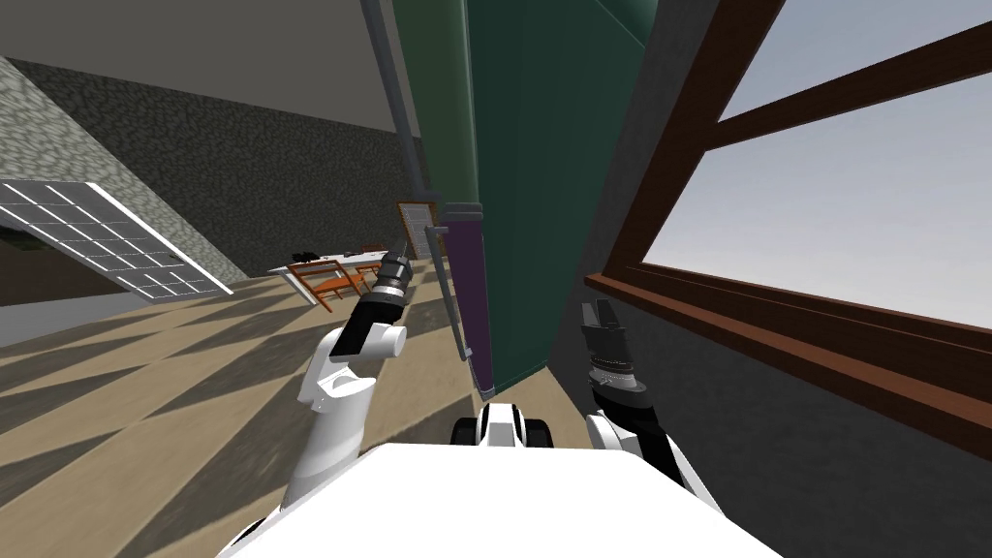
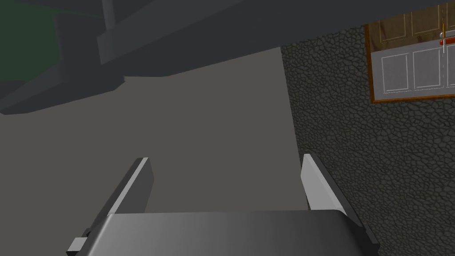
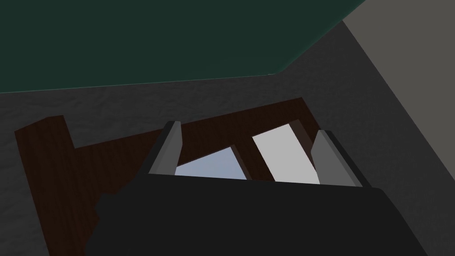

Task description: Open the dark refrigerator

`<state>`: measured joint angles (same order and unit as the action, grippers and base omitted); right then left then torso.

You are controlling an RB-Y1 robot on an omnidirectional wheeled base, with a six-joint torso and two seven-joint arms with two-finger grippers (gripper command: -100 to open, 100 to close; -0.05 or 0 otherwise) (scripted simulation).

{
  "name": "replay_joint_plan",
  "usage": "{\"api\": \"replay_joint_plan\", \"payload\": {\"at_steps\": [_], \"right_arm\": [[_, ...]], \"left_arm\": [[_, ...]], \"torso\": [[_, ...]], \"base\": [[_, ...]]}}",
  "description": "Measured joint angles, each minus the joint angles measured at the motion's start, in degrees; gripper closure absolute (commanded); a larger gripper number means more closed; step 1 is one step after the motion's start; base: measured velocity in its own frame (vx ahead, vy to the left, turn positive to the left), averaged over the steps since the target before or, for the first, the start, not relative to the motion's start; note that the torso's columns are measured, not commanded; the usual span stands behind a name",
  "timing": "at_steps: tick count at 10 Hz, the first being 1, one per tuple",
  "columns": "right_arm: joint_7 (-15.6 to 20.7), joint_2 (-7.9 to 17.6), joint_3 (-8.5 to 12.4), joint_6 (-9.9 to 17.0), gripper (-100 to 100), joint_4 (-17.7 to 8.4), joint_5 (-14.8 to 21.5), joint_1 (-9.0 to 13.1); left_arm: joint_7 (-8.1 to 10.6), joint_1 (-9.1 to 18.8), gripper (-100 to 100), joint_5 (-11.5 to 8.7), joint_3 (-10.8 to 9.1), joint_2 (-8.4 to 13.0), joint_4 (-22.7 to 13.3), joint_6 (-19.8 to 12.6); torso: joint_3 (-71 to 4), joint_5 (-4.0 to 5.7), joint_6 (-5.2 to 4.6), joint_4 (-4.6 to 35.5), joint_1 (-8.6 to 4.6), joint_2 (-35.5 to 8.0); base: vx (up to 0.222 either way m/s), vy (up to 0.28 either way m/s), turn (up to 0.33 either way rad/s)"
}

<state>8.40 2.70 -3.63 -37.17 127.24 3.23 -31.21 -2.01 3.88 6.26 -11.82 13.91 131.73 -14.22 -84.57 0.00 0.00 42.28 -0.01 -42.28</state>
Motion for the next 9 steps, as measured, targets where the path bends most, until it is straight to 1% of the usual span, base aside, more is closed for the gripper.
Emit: {"api": "replay_joint_plan", "payload": {"at_steps": [1,4,5,7,8,9], "right_arm": [[0.00,0.00,0.00,0.00,0,0.00,0.00,0.00],[0.00,0.00,0.00,0.00,0,0.00,0.00,0.00],[0.00,0.00,0.00,0.00,0,0.00,0.00,0.00],[0.00,0.00,0.00,0.00,0,0.00,0.00,0.00],[0.00,0.00,0.00,0.00,0,0.00,0.00,0.00],[0.00,0.00,0.00,0.00,0,0.00,0.00,0.00]], "left_arm": [[-0.33,0.92,-100,0.19,-0.21,-0.02,0.18,-1.08],[-1.44,5.60,-100,0.87,-1.41,0.18,0.37,-5.38],[-1.77,6.43,-100,1.04,-1.63,0.14,0.46,-6.42],[-2.49,8.87,-100,1.44,-2.30,0.12,0.92,-9.08],[-2.99,10.59,-100,1.87,-2.64,-0.08,0.82,-10.54],[-3.29,11.51,-100,1.99,-2.91,-0.07,0.86,-11.60]], "torso": [[0.00,-0.02,0.00,0.00,0.06,0.01],[0.01,0.01,0.00,0.01,-0.04,-0.01],[0.02,0.00,0.00,0.01,0.00,-0.03],[0.01,-0.01,0.00,0.00,0.04,-0.01],[0.00,0.00,0.00,0.00,0.01,0.01],[0.01,0.00,0.00,0.00,0.01,-0.02]], "base": [[0.029,-0.048,0.047],[0.021,-0.049,0.034],[0.027,-0.054,0.042],[0.021,-0.046,0.041],[0.017,-0.050,0.022],[0.015,-0.056,0.045]]}}
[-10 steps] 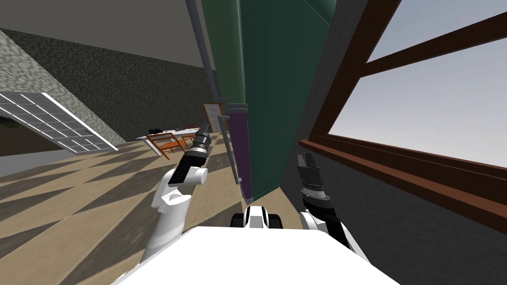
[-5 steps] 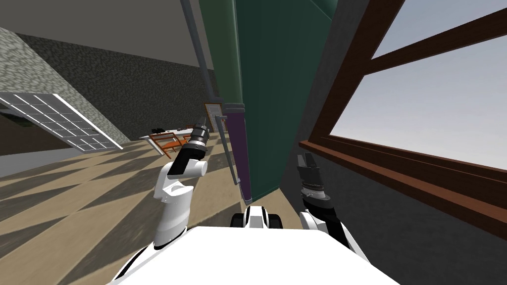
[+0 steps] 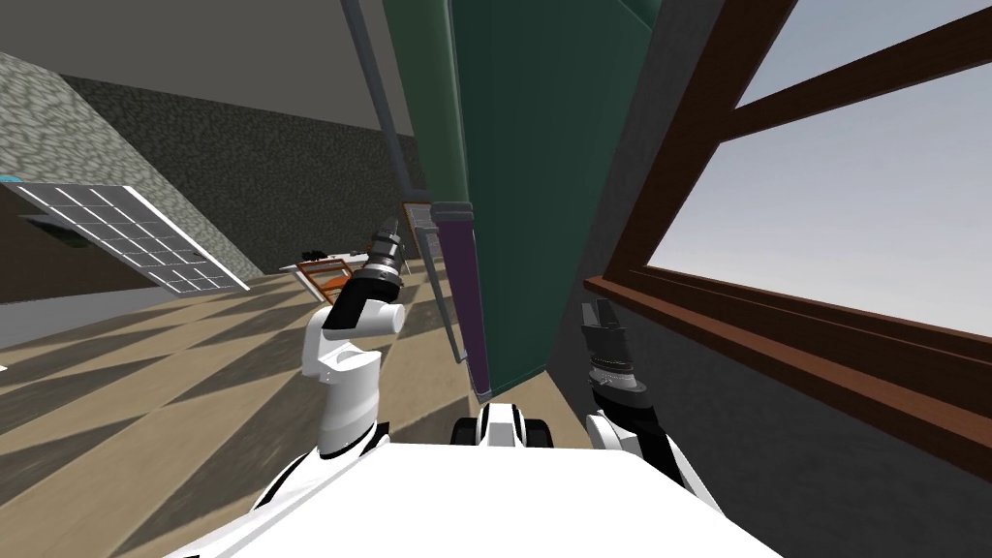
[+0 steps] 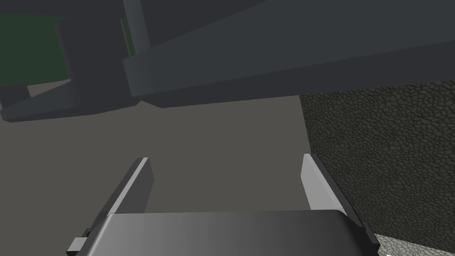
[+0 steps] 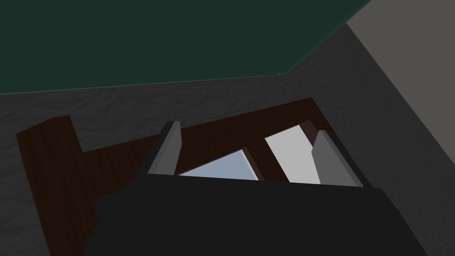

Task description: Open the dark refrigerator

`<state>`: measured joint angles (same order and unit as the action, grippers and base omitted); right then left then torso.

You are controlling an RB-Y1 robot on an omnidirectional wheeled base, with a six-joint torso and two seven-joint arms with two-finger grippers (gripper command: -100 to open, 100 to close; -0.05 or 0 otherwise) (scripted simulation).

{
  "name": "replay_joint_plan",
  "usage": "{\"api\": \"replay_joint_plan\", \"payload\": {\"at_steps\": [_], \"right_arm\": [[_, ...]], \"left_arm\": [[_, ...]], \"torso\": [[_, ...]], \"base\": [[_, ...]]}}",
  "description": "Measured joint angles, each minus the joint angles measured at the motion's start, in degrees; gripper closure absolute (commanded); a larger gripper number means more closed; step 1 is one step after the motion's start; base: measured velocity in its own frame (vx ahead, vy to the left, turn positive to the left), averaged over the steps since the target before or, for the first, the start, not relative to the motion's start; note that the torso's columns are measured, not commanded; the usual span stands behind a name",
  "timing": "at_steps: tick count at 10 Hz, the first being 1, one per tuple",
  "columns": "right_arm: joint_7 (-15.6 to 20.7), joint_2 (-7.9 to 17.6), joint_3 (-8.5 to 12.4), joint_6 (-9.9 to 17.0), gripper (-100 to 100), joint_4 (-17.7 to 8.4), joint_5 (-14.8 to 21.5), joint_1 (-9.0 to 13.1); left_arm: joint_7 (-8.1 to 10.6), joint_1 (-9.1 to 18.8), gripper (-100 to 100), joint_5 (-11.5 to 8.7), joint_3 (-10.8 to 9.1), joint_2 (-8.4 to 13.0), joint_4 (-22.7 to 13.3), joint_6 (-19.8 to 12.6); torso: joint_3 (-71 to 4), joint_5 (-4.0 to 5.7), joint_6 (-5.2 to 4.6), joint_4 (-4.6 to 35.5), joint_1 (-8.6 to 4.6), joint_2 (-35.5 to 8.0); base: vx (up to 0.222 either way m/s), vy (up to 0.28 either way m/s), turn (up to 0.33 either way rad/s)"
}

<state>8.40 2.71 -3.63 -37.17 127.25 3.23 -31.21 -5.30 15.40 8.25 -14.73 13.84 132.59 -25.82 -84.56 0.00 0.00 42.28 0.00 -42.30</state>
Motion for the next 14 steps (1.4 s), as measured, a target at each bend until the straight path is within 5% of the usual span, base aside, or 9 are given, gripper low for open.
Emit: {"api": "replay_joint_plan", "payload": {"at_steps": [14], "right_arm": [[0.00,0.00,0.00,0.00,0,0.00,0.00,0.00]], "left_arm": [[-5.88,20.89,-100,3.63,-5.18,-2.85,0.68,-20.12]], "torso": [[-0.01,0.01,0.00,0.00,-0.04,0.02]], "base": [[0.019,-0.055,0.039]]}}
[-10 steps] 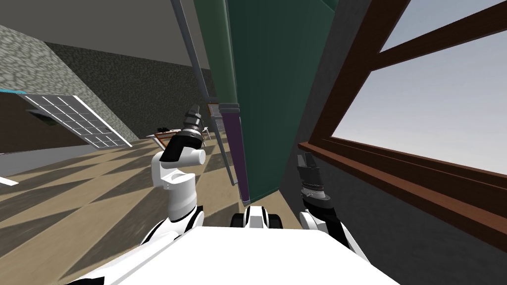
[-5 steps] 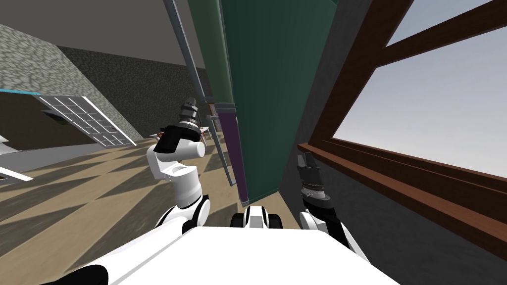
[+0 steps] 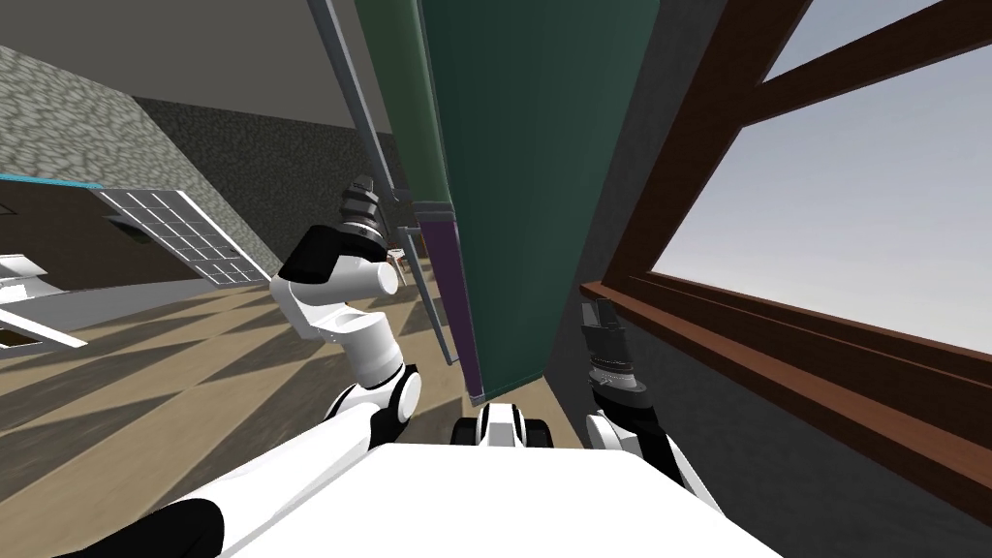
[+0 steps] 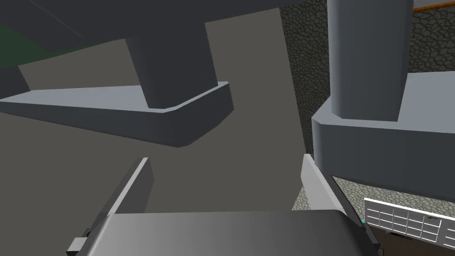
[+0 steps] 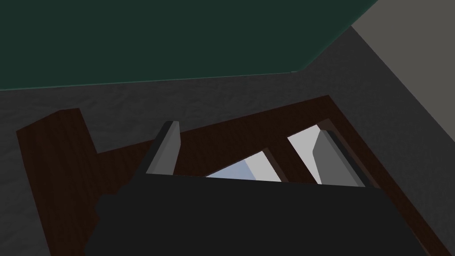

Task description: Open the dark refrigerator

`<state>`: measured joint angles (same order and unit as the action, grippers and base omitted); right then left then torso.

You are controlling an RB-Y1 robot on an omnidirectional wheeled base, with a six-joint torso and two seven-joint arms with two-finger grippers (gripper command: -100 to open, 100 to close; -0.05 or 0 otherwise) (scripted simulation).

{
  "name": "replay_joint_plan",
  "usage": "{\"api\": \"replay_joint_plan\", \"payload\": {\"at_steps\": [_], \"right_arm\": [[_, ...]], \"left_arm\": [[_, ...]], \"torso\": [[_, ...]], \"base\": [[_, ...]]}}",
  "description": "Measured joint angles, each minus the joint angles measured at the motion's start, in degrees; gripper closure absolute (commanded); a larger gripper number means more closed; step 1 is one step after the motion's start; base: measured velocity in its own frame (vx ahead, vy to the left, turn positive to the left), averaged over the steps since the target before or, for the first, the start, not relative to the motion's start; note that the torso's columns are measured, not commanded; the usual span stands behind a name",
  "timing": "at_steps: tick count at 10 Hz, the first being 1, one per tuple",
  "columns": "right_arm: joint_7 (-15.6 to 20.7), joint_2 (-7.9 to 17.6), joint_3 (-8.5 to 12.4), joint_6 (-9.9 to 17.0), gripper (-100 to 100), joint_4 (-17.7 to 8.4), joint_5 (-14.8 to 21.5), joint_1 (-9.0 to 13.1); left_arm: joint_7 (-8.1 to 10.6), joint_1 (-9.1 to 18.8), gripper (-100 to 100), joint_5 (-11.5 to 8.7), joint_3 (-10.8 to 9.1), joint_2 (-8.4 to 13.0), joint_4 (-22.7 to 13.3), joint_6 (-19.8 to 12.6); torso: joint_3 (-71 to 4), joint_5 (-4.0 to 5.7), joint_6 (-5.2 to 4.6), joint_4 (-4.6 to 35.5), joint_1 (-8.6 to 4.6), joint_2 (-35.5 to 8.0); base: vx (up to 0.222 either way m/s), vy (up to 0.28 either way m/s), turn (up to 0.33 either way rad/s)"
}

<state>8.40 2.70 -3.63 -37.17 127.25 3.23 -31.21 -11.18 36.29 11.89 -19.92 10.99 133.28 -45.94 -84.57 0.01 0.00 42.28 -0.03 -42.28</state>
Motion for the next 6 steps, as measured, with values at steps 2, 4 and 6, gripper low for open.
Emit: {"api": "replay_joint_plan", "payload": {"at_steps": [2,4,6], "right_arm": [[0.00,0.00,0.00,0.00,0,0.00,0.00,0.00],[0.00,0.00,0.00,0.00,0,0.00,0.00,0.00],[0.00,0.00,0.00,0.00,0,0.00,0.00,0.00]], "left_arm": [[-0.68,2.34,-100,0.32,-0.56,-0.84,0.33,-2.57],[-1.62,5.75,-100,0.88,-1.40,-2.65,0.45,-5.85],[-2.46,8.75,-100,1.47,-2.17,-5.11,0.41,-8.60]], "torso": [[-0.01,-0.02,0.00,-0.01,0.05,0.01],[-0.01,0.00,0.00,-0.01,-0.01,0.02],[0.01,0.01,-0.07,-0.04,-0.01,-0.01]], "base": [[0.018,-0.052,0.038],[0.029,-0.064,0.046],[0.014,-0.049,0.046]]}}
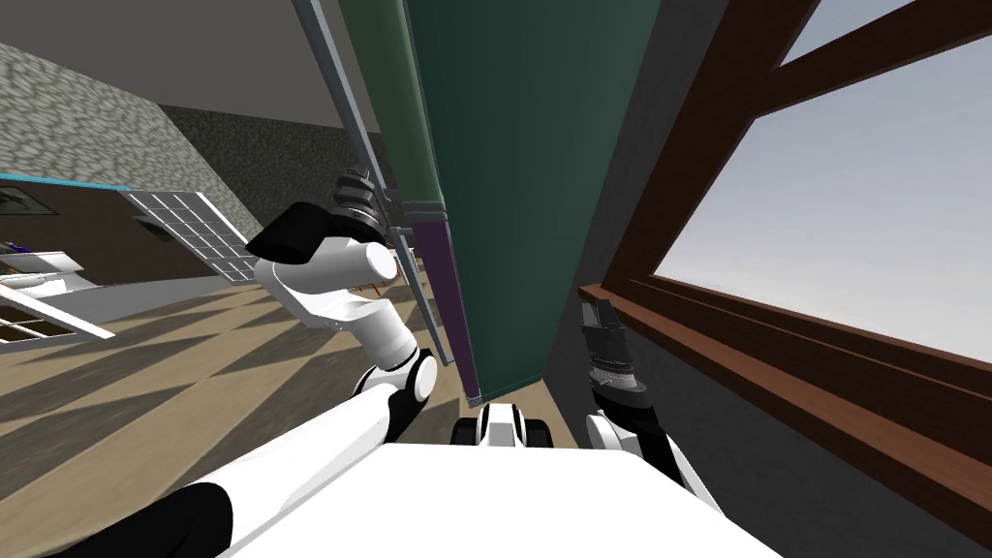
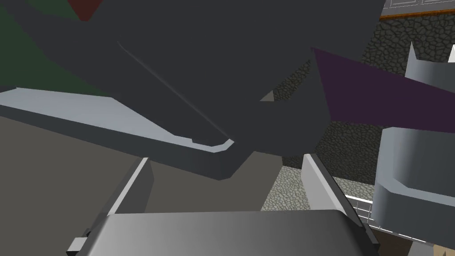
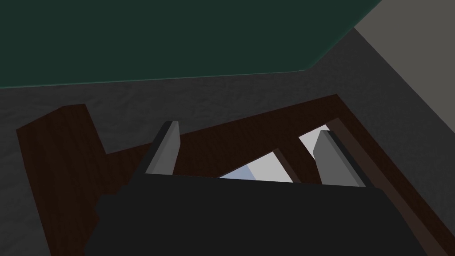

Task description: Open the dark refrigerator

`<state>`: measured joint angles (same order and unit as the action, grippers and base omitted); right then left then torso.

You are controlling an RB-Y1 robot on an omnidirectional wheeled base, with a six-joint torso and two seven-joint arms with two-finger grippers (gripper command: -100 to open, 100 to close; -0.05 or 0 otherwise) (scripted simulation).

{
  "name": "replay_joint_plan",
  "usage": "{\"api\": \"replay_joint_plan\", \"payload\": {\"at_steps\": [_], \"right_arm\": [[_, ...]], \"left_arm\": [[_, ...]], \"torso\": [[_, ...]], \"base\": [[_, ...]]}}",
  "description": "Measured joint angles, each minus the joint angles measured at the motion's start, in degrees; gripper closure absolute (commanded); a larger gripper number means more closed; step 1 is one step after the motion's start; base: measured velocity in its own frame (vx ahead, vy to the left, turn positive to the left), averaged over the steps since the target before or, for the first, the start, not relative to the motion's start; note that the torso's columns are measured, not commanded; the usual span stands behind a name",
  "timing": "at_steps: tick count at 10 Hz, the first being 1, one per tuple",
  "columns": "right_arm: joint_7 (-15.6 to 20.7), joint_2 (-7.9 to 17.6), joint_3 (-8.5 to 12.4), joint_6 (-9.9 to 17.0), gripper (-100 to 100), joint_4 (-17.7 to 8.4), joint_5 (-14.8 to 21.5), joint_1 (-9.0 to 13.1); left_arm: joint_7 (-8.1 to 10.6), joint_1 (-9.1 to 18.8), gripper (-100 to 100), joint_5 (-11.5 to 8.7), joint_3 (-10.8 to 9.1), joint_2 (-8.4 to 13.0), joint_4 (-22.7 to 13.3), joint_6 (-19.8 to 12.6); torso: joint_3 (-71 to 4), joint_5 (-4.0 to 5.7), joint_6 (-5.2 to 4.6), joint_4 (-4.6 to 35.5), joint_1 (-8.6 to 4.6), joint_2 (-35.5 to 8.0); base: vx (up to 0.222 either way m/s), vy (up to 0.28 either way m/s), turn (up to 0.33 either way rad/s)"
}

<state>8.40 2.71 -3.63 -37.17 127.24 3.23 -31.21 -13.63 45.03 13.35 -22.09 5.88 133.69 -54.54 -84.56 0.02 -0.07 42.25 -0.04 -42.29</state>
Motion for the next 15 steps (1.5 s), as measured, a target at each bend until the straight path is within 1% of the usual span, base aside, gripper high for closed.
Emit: {"api": "replay_joint_plan", "payload": {"at_steps": [2,3,5,6,9,10,12,13,14,15], "right_arm": [[0.00,0.00,0.00,0.00,0,0.00,0.00,0.00],[0.00,0.00,0.00,0.00,0,0.00,0.00,0.01],[0.00,0.00,0.00,0.00,0,0.00,0.00,0.01],[0.00,0.00,0.00,0.00,0,0.00,0.00,0.00],[0.00,0.01,0.01,0.00,0,0.00,0.00,-0.01],[0.00,0.01,0.00,0.00,0,0.00,0.00,0.00],[0.00,-0.01,-0.01,0.00,0,0.00,0.00,0.02],[0.00,0.00,0.00,0.00,0,0.00,0.00,0.01],[0.00,0.02,0.01,0.01,0,0.00,0.00,0.04],[0.00,0.02,0.01,0.01,0,-0.01,0.00,0.04]], "left_arm": [[-0.78,2.53,-100,0.57,-0.58,-2.98,0.51,-2.55],[-1.05,3.30,-100,0.73,-0.83,-4.55,0.61,-3.24],[-1.24,3.75,-100,0.58,-0.96,-7.69,0.57,-4.02],[-1.25,3.80,-100,0.58,-0.96,-7.81,0.57,-4.12],[-1.92,6.75,-100,1.33,-1.23,-7.19,1.15,-7.21],[-1.96,6.83,100,1.36,-1.27,-7.16,1.31,-7.47],[-1.59,5.37,100,0.89,-1.06,-7.31,0.81,-5.17],[-1.53,5.19,100,0.89,-1.10,-7.36,0.68,-4.99],[-0.27,4.60,100,-0.09,-0.18,-6.10,-0.72,-4.01],[1.36,4.00,100,-1.46,0.20,-4.39,-2.38,-2.62]], "torso": [[-0.01,0.10,-0.15,-0.09,-0.28,0.06],[-0.05,0.13,-0.25,-0.22,-0.47,0.16],[-0.19,0.07,-0.07,-0.13,-0.23,0.27],[-0.13,-0.02,0.03,-0.06,0.03,0.18],[-0.21,-0.03,0.02,-0.05,0.12,0.25],[-0.31,0.04,-0.06,-0.09,0.01,0.26],[-0.21,-0.09,-0.06,-0.28,-0.06,0.29],[-0.19,-0.02,0.02,-0.07,0.05,0.27],[-0.35,0.11,-0.28,0.06,0.38,0.18],[-0.42,0.15,-0.22,0.11,0.18,0.30]], "base": [[0.010,-0.023,0.031],[0.000,-0.020,0.004],[-0.003,-0.016,-0.013],[0.040,0.015,0.002],[0.064,0.036,0.000],[-0.044,-0.024,0.009],[-0.065,-0.036,0.000],[-0.133,0.140,-0.209],[-0.181,0.174,-0.413],[-0.102,0.073,-0.134]]}}
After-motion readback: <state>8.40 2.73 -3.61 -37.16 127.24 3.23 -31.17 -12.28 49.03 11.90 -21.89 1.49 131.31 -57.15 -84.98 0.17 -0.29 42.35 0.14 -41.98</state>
